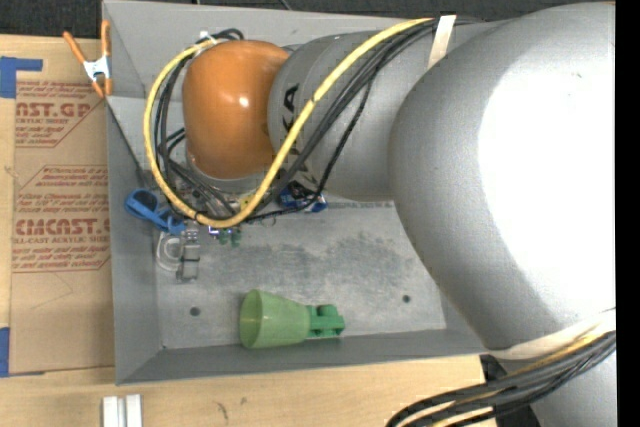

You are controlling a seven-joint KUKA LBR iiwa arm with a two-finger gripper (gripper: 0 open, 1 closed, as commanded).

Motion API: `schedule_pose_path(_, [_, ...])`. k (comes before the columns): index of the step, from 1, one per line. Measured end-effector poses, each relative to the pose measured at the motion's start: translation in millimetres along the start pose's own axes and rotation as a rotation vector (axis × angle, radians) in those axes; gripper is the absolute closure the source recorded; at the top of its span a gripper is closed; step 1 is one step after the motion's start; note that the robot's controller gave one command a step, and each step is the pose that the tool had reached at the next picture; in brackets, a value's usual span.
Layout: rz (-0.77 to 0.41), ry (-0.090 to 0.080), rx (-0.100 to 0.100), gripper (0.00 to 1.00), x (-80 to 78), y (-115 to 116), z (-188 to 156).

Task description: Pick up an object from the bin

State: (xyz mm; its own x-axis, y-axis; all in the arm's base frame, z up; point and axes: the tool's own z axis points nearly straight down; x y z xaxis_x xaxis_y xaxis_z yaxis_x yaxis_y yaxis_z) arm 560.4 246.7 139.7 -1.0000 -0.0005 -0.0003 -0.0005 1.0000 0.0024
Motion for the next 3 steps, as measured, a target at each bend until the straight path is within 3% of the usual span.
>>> schedule_pose_path(1, [-0.032, -0.001, 0.004, 0.00, -30.1, -2.6, 72.7])
schedule_pose_path(2, [-0.033, -0.006, 0.000, 1.00, -31.8, -0.5, 65.6])
schedule_pose_path(3, [-0.074, -0.009, 0.000, 1.00, -24.9, -1.9, -45.9])
